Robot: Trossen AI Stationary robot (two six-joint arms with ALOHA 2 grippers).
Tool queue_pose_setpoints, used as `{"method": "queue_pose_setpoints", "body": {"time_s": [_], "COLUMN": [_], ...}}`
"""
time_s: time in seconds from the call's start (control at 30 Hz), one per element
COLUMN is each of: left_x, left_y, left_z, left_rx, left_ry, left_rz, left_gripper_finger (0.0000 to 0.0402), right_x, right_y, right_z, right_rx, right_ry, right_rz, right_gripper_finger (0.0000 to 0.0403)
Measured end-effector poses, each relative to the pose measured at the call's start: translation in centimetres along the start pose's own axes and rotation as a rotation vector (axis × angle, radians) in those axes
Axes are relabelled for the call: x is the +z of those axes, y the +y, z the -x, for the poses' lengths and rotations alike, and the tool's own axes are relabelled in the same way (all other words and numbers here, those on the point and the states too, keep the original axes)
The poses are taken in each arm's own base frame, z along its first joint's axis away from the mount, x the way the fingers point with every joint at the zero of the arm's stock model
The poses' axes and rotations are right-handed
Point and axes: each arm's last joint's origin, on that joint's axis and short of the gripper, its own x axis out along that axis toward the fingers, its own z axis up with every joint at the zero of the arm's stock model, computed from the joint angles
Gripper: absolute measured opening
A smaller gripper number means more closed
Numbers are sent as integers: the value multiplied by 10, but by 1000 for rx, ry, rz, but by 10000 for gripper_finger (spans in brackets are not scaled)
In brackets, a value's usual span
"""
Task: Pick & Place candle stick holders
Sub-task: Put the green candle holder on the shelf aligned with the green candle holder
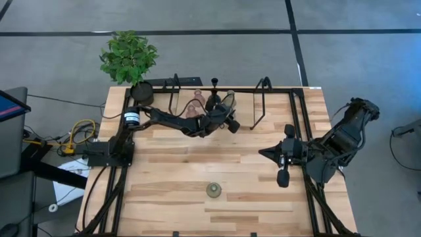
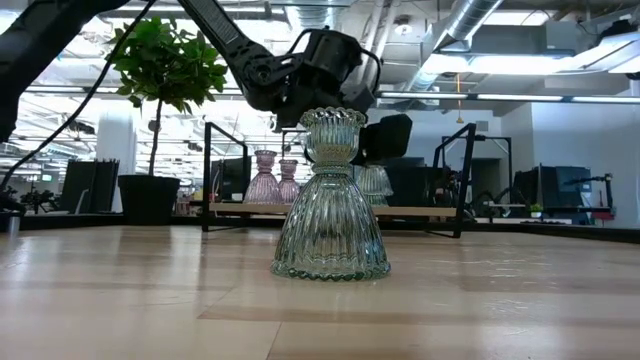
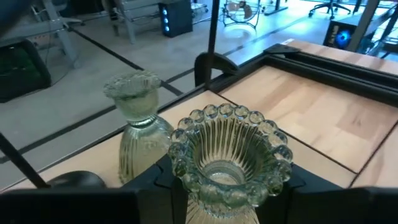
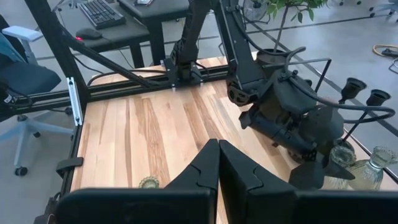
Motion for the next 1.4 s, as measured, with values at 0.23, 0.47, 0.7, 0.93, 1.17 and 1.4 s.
{"method": "queue_pose_setpoints", "body": {"time_s": [0.23,0.47,0.7,0.93,1.17,1.4], "left_x": [1,1,1,1,1,1], "left_y": [-1,-1,-1,0,1,1], "left_z": [0,0,0,-1,-1,-1], "left_rx": [-25,-24,-24,-21,-25,-25], "left_ry": [-8,-9,-9,-7,-5,-1], "left_rz": [32,32,32,31,30,28], "left_gripper_finger": [131,133,143,151,154,172], "right_x": [0,0,0,0,0,0], "right_y": [0,0,0,0,0,0], "right_z": [0,0,0,0,0,0], "right_rx": [0,0,0,0,0,0], "right_ry": [0,0,0,0,0,0], "right_rz": [0,0,0,0,0,0], "right_gripper_finger": [0,0,0,0,0,0]}}
